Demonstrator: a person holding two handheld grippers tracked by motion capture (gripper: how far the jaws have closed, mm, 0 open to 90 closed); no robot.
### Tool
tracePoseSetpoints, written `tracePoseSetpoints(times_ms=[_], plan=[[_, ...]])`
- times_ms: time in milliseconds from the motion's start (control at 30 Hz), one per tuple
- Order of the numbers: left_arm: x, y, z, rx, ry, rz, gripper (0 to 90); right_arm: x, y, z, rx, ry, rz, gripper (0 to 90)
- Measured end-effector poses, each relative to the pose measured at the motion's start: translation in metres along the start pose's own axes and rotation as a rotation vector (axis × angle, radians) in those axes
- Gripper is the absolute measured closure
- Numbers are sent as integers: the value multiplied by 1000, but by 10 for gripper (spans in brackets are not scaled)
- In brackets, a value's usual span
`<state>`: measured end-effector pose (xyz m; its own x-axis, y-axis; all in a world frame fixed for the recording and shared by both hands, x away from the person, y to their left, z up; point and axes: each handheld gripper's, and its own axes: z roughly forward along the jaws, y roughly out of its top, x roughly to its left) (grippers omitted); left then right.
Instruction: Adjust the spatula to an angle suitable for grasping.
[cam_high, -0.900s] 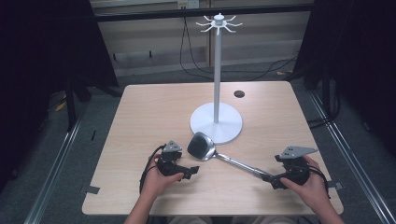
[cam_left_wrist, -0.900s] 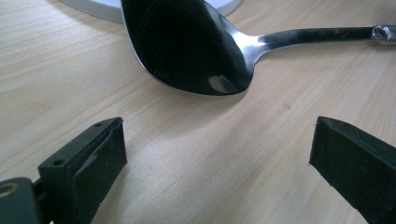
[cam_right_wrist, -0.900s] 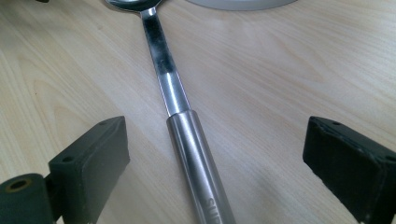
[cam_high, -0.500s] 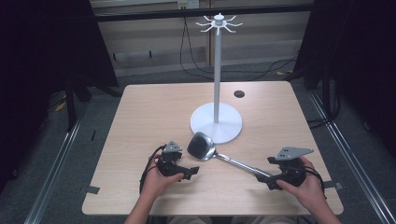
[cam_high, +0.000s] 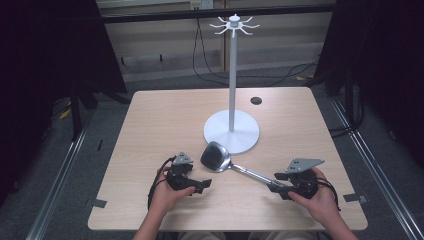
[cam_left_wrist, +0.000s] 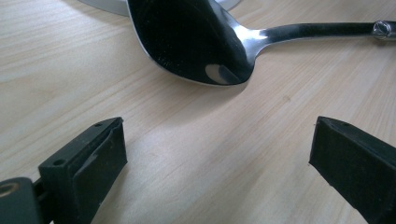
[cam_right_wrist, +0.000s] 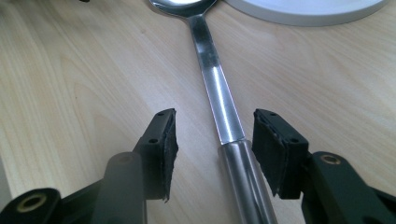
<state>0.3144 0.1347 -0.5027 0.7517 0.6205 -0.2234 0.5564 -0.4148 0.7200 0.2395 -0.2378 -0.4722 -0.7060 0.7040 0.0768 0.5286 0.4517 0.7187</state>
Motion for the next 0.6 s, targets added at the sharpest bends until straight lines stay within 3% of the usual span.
tracePoseSetpoints(times_ms=[333, 600], plan=[[4, -8, -9, -8, 18, -20, 38, -2, 5, 15, 20, 13, -8, 548], [4, -10, -14, -18, 28, -23, 39, -4, 7, 27, 59, -15, -26, 604]])
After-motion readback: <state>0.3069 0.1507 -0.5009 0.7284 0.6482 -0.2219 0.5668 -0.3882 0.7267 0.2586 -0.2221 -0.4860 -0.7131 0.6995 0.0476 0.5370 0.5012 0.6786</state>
